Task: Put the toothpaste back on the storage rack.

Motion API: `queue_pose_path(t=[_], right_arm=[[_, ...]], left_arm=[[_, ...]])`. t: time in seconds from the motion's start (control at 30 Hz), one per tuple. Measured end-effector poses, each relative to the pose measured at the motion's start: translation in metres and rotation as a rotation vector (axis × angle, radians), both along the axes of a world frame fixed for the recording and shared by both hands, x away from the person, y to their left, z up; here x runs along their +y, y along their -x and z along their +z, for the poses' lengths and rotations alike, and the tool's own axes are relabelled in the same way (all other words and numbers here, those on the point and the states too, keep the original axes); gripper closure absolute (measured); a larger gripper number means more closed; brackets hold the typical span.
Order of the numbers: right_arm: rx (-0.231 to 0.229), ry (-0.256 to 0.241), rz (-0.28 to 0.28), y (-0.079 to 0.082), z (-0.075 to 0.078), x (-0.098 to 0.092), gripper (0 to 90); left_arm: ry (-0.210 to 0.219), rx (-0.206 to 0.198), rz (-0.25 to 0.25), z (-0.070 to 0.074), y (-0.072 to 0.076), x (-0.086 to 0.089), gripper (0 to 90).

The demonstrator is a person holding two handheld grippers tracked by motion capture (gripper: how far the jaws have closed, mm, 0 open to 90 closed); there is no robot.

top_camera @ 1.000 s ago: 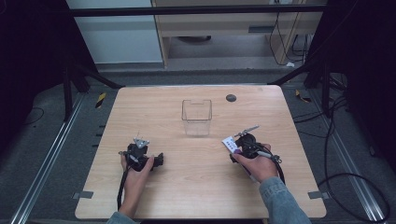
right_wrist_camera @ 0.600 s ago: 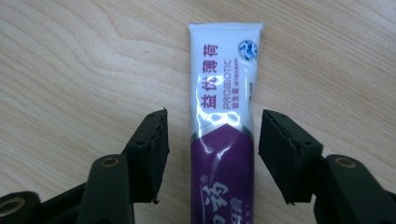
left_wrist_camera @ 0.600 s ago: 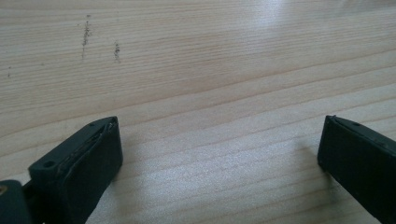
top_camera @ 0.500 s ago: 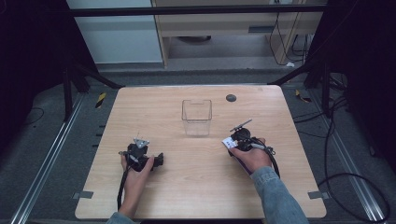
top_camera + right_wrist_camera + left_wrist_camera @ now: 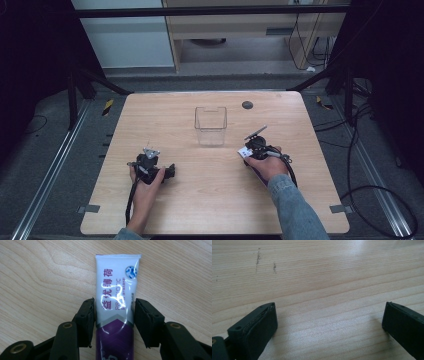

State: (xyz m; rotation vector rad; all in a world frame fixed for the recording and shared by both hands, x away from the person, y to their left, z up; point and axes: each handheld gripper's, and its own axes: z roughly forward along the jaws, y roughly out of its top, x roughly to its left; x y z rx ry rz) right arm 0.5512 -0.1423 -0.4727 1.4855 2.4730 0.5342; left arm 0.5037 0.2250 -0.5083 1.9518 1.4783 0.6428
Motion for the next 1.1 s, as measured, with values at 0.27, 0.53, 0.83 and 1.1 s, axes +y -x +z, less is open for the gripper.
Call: queue_pose_path(t=[0.27,0.53,0.83,1.1], right_arm=[[0.0,0.011,-0.003,-0.0007,-0.0007,0.001,53.5],[-0.006,0.023,0.007,-0.0013,-0.0006,0.0003,55.8],[-0.002,0.028,-0.006,-0.0006,0.0017,-0.0013,67.5],[-0.025,0.019,-0.012,0.0018,0.0078,-0.0034,78.4]], left_arm=[[0.0,0.0,0.0,0.0,0.0,0.0,0.0],[0.0,0.0,0.0,0.0,0.0,0.0,0.0],[0.0,0.0,0.0,0.0,0.0,0.0,0.0],[0.0,0.0,0.0,0.0,-0.0001,0.0,0.0]])
